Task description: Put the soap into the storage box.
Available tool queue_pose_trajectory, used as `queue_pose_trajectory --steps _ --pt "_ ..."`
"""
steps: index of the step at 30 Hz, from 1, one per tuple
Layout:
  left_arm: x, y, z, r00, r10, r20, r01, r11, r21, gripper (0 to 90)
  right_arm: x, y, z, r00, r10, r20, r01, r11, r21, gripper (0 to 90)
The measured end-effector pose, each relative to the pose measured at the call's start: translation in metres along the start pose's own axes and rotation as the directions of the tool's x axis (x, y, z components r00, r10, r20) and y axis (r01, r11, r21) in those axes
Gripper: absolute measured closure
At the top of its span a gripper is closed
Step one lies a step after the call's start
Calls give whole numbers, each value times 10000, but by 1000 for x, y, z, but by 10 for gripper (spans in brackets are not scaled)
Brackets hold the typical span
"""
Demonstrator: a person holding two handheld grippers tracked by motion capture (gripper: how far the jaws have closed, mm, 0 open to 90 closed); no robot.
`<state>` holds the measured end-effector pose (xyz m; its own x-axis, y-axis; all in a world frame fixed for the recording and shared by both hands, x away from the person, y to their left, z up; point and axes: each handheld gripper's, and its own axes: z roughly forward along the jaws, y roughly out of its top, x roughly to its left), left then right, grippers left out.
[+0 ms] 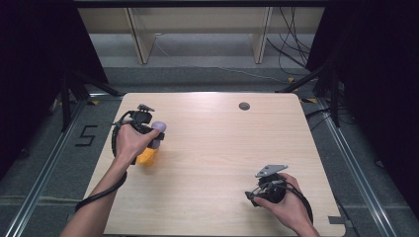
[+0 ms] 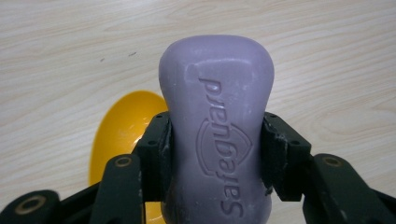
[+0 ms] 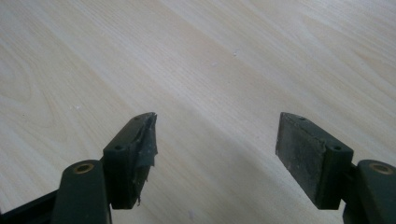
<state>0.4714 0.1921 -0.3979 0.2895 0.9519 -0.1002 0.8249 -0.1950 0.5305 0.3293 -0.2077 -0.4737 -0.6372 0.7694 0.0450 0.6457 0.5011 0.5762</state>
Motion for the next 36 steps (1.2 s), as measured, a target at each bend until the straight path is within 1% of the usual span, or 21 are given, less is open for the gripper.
queue_pose_trajectory --steps 1,3,4,5,7,14,15,17,18,22,23,24,25,26,27,28,30,33,34,35,36 --pt "1 -1 0 10000 -50 -7 50 10000 5 490 0 1 -1 10000 -60 9 60 9998 163 298" --pt "3 -2 0 9998 -161 -65 162 9998 138 490 0 1 -1 10000 -47 6 47 9998 171 298" --pt "6 -2 1 10000 6 -81 -5 9999 140 490 0 1 -1 10000 -55 13 54 9998 168 298" --pt "7 -3 1 9999 -115 -84 116 9997 230 490 0 0 -1 10000 -54 11 54 9999 162 298" --pt "12 -4 1 9998 -9 -193 15 9994 334 490 0 0 -1 10000 -63 10 63 9999 160 298" --pt "25 -8 3 9991 -168 -394 189 9984 537 490 0 0 0 10000 25 13 -25 10000 -4 297" --pt "26 -9 4 9987 -291 -413 317 9975 627 490 0 0 0 10000 25 1 -25 10000 -15 297" --pt "28 -11 7 9982 -419 -425 439 9980 466 490 0 0 0 10000 28 13 -28 10000 -5 297" --pt "29 -11 7 9981 -416 -460 441 9974 565 490 0 1 -1 10000 -43 -9 43 9998 181 296" --pt "33 -12 10 9981 -355 -501 387 9971 657 489 0 0 -1 10000 -35 -18 35 9999 160 295" --pt "34 -12 11 9980 -347 -532 383 9969 681 490 0 0 1 10000 27 -23 -27 10000 -21 294" --pt "35 -13 12 9983 -305 -492 338 9971 677 490 0 0 1 10000 27 -12 -27 10000 0 294" --pt "35 -12 13 9978 -292 -599 338 9964 782 489 0 0 1 10000 25 -12 -25 10000 5 294" --pt "36 -13 14 9980 -239 -583 283 9967 755 489 0 0 -1 10000 -35 -24 35 9999 156 294" --pt "37 -14 16 9982 -264 -532 302 9969 725 489 0 0 -1 10000 -39 -27 39 9999 161 294" --pt "37 -14 17 9984 -191 -526 239 9956 906 489 0 0 0 10000 -43 -35 44 9998 175 293" --pt "38 -15 19 9986 -200 -485 242 9959 875 489 -1 0 0 9999 -145 0 145 9998 141 293" --pt "39 -15 22 9974 -220 -682 284 9952 941 489 0 0 -1 10000 -32 -49 33 9999 164 293" --pt "40 -16 23 9976 -226 -649 286 9954 919 489 -1 0 -1 10000 -38 -39 38 9999 161 292" --pt "41 -16 23 9966 -169 -805 251 9945 1022 489 -1 0 0 10000 -44 -38 45 9998 176 292" --pt "41 -16 25 9969 -174 -761 247 9951 962 489 -1 0 1 9999 -162 2 162 9998 144 292"
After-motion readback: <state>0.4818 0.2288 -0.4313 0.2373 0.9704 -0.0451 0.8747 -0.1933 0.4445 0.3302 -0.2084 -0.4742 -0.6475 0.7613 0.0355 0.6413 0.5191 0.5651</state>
